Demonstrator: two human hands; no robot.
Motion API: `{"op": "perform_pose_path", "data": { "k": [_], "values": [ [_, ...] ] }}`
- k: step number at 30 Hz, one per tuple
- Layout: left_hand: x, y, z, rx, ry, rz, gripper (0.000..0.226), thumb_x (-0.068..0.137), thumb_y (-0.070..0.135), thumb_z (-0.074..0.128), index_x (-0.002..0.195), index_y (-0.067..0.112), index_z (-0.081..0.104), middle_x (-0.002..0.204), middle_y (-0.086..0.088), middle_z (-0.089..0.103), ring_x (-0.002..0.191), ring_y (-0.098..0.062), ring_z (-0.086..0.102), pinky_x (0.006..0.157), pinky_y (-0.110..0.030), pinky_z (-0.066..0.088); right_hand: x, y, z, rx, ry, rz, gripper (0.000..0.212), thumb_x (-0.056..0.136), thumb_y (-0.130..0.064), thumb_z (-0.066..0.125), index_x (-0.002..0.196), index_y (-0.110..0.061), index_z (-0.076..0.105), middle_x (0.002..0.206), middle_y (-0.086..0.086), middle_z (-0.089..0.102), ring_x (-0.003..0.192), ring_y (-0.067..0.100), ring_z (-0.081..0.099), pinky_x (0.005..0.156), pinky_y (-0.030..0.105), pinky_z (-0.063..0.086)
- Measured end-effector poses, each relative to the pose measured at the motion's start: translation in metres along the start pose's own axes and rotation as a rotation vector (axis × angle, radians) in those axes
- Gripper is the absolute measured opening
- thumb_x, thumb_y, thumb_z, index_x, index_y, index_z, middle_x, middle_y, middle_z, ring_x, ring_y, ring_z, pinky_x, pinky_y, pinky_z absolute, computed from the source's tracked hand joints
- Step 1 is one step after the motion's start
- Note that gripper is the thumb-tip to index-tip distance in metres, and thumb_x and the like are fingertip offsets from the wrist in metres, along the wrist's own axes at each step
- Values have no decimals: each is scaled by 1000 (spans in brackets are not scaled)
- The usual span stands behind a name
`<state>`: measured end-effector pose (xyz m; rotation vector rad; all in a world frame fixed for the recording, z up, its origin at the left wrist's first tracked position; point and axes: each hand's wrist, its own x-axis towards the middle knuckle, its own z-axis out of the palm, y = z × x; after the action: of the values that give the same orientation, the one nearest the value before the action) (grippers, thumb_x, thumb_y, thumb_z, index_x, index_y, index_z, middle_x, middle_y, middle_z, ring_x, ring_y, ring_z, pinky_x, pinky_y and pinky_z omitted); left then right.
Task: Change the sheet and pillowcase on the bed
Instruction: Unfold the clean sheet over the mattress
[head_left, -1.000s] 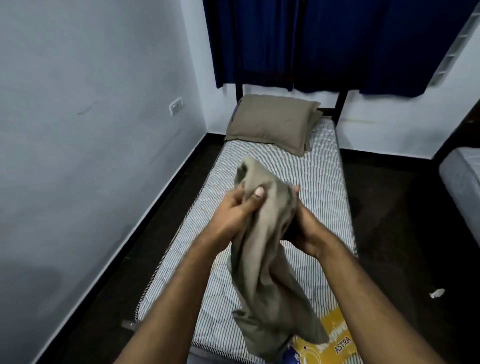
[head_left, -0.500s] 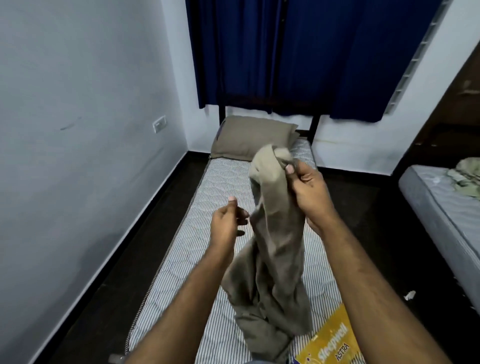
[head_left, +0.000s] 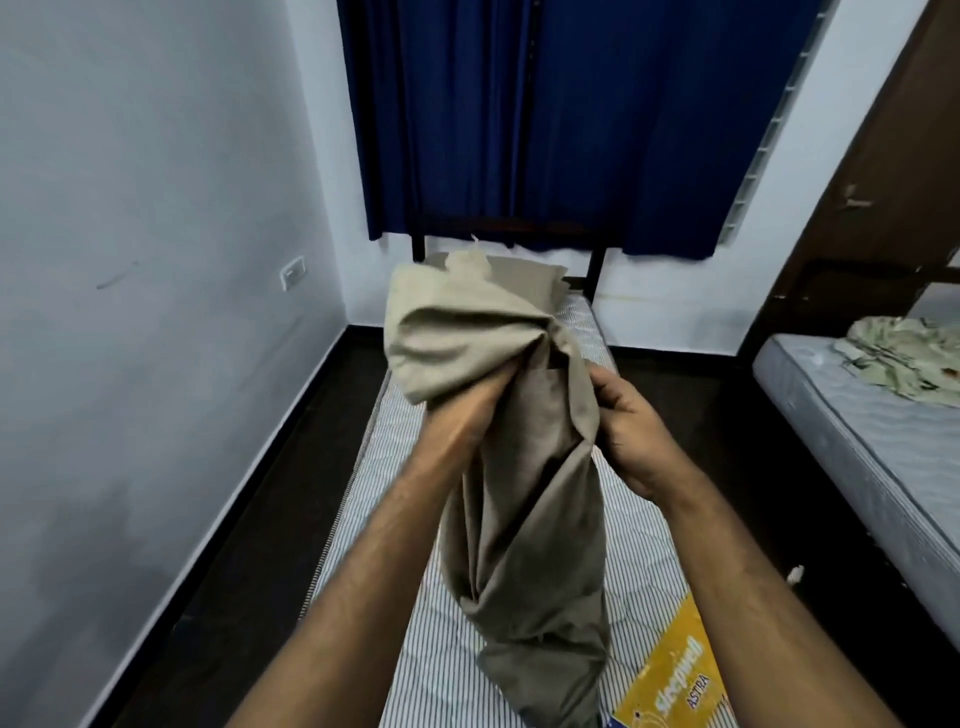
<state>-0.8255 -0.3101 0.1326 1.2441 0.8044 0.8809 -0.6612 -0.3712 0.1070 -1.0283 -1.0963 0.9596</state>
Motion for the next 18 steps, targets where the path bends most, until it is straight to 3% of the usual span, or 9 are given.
{"op": "perform_pose_path", "data": {
  "k": [3,5,7,8,10,12,13,16,18],
  "values": [
    [9,31,-7,182,98,411,32,83,21,81,93,32,53,95,25,59,81,12,58,72,-8,45,-11,10,13,-2,24,25,34,96,-12,49,129,-18,60,123,-1,71,113,13,64,93,27,51],
    [15,47,-7,337,71,557,20,73,41,75,82,31,61,82,17,69,80,-1,68,70,-24,56,-18,15,18,-98,21,-27,67,96,-53,53,150,-16,38,147,5,53,133,23,51,106,39,42],
    [20,53,-2,423,49,628,32,69,50,70,80,20,65,82,1,72,80,-19,71,69,-40,60,-20,12,27,-297,-5,-110,94,88,-68,56,159,-24,13,156,0,41,139,26,45,111,39,41],
    [19,56,5,383,27,655,35,69,48,72,81,16,65,83,-2,72,80,-21,71,68,-43,59,-20,7,34,-409,10,-126,93,87,-64,61,157,-30,11,154,-6,42,136,21,48,108,31,44],
    [16,58,18,367,-21,674,38,71,45,72,88,13,65,88,-6,73,85,-22,70,74,-43,59,-12,3,41,-626,105,-137,64,85,-55,68,137,-40,35,138,-8,57,125,16,57,99,26,49],
    [16,52,26,393,-107,605,42,74,39,74,99,6,66,97,-12,73,92,-23,69,82,-45,58,-2,3,39,-824,249,-117,29,83,-46,63,108,-32,60,112,5,71,109,26,66,91,42,53],
    [18,47,25,313,-173,535,44,75,30,76,109,5,65,106,-12,73,97,-18,69,87,-44,58,2,1,38,-857,327,-115,26,86,-36,63,107,-22,66,111,11,72,110,29,65,92,43,52],
    [20,27,8,156,-257,388,75,77,26,83,143,18,49,138,-2,59,125,-8,57,107,-38,49,3,-28,42,-521,601,-104,29,95,-4,62,124,0,62,117,10,66,107,10,63,80,5,43],
    [15,9,0,177,-322,263,97,68,45,87,151,28,38,144,4,53,131,-7,51,109,-30,46,9,-56,42,-185,706,-219,22,96,-3,62,117,0,64,108,4,67,86,-4,66,77,4,45]
  ]
}}
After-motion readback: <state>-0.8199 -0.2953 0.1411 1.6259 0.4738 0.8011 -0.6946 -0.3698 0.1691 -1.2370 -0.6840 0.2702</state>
